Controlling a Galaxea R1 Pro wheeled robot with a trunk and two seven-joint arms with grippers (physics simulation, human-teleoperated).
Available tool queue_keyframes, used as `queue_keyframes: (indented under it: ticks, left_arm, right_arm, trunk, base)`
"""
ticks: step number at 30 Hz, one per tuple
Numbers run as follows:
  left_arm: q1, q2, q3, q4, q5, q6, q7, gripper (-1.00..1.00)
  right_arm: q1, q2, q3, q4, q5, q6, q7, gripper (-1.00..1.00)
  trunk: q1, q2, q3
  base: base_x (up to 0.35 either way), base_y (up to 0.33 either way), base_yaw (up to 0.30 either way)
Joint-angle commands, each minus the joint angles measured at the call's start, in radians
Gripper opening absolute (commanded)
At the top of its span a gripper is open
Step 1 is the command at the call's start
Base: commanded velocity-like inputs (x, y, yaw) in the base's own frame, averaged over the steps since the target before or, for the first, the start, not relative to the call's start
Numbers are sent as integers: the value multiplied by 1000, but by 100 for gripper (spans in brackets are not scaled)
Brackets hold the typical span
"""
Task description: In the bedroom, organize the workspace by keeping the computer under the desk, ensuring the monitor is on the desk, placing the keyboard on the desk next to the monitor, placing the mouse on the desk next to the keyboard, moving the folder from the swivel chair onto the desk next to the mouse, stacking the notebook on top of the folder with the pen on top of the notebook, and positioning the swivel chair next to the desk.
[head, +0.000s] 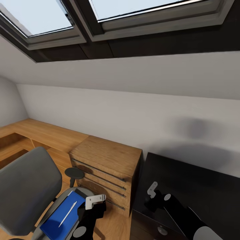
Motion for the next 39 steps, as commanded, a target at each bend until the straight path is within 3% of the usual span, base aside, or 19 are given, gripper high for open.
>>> queue_keyframes:
  ticks: [1, 20, 26, 39]
  left_arm:
    - [-1, 0, -1, -2, 8, 3, 8, 100]
    - [-1, 0, -1, -2, 8, 3, 10, 100]
    - [-1, 0, -1, -2, 8, 3, 41, 100]
    - [-1, 0, -1, -2, 8, 3, 44, 100]
  right_arm:
    - [-1, -1, 2, -3, 10, 4, 5, -100]
    - [-1, -2, 6, -12, 9, 4, 6, -100]
    - [-1, 2, 6, -12, 9, 4, 4, -100]
    - [-1, 4, 6, -12, 10, 4, 3, -100]
  trunk:
    - [4, -9, -5]
    - [77, -142, -65]
    - [77, -142, -65]
    - [77, -142, -65]
  base:
    - [0, 0, 0]
    - [0, 0, 0]
    - [0, 0, 110]
    - [0, 0, 41]
